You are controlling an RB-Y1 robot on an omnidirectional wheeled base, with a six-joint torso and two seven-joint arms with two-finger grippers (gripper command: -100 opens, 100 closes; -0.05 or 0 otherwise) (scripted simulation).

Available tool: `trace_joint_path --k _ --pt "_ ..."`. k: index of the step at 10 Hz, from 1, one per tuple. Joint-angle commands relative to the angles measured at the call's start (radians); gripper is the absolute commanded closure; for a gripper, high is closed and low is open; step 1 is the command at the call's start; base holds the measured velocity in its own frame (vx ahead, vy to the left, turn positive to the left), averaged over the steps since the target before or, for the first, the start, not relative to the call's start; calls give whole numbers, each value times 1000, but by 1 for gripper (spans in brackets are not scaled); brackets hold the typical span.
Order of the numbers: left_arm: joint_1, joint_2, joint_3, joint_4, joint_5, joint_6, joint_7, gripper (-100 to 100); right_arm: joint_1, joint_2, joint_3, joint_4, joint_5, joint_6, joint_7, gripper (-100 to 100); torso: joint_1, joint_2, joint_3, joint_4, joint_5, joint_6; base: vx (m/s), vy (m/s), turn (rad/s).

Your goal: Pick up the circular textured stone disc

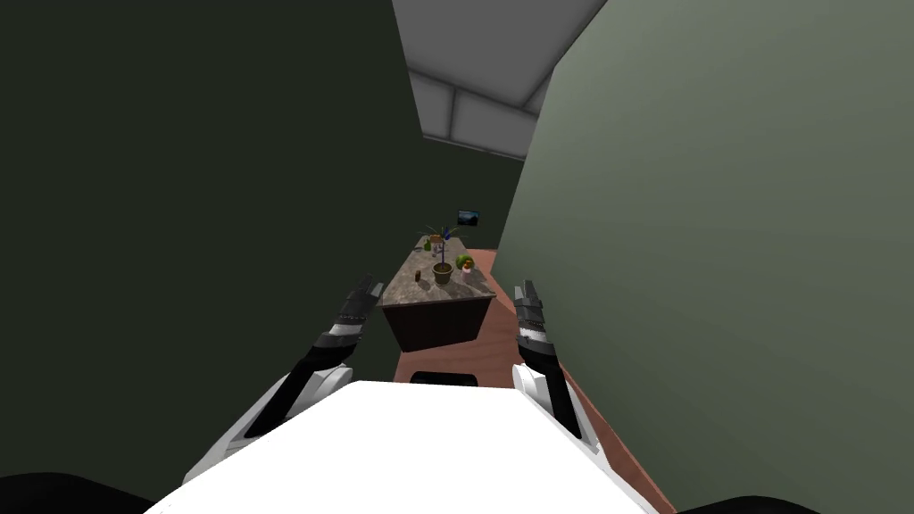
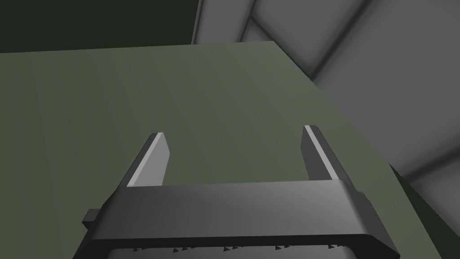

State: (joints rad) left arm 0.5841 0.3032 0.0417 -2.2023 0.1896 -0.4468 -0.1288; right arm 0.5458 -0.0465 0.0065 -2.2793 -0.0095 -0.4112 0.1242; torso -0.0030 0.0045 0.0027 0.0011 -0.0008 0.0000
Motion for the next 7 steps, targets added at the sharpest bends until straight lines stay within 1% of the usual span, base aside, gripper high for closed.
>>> trace_joint_path --k 1,2,3,4,5,6,7 --pt "9 50 -5 24 23 12 -1 -100 0 0 0 0 0 0 0 0 0 0 0 0 0 0 -73 -67 -37" --pt "9 59 -5 24 23 12 -1 -100 0 0 0 0 0 0 0 0 -1 0 0 0 0 0 -73 -63 -21" --pt "19 97 -10 42 45 25 -2 -100 0 0 0 0 0 0 0 0 -1 0 0 0 0 0 -91 -74 -42" --pt "19 110 -10 42 45 25 -2 -100 0 0 0 0 0 0 0 0 -1 1 1 0 0 0 -84 -62 -28" --pt "30 149 -14 61 68 39 -2 -100 0 0 0 0 0 0 0 0 -1 1 1 0 0 0 -97 -74 -52" --pt "30 163 -14 61 68 39 -2 -100 0 0 0 0 0 0 0 0 -1 2 1 0 0 0 -71 -71 -29" --pt "41 201 -20 82 92 54 -2 -100 0 0 0 0 0 0 0 0 -1 1 1 0 0 0 -73 -83 -74"
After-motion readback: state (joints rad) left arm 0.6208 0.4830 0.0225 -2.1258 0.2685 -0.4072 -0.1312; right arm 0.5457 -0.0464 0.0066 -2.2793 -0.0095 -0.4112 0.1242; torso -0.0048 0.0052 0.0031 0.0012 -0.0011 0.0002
